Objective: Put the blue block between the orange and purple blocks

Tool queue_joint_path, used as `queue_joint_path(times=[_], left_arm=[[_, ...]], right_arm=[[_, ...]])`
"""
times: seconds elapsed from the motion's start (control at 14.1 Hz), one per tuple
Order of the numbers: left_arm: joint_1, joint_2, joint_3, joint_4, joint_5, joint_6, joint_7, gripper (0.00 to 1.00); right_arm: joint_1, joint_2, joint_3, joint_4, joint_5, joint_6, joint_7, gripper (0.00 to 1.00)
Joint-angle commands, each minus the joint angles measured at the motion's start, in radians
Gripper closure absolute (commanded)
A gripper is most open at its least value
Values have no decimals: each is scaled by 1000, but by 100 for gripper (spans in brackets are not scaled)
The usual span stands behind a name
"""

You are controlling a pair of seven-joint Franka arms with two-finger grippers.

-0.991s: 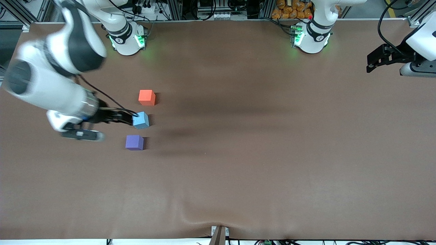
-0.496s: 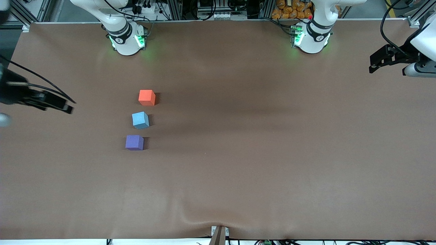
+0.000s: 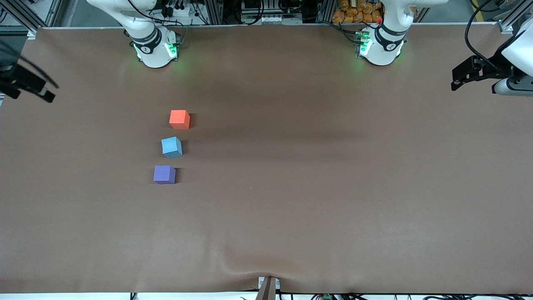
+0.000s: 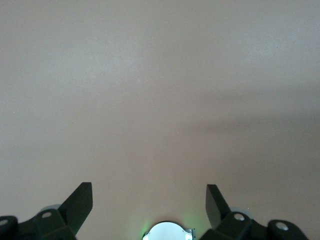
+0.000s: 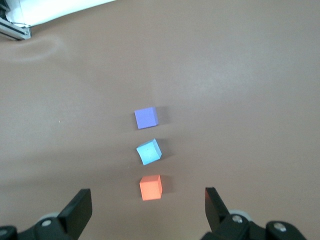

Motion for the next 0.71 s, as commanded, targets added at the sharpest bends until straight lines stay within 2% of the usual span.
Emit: queue_joint_path(times=[0.0,0.14,0.35,0.64], left_arm=[[6,17,0,18,18,-1,15,0],[37,20,7,18,18,0,18,0],[83,20,9,17,19,16,20,0],[83,21,7,15,20,16,17,0]], right_arm=[[50,-103,-12,-173,-50,81,-14,0],[62,-103,-16,-151,-63,67,-19,0],[105,-77,-89,-91,-87,20,-93,0],[95,-48,-88,-55,-86,12,-134,0]])
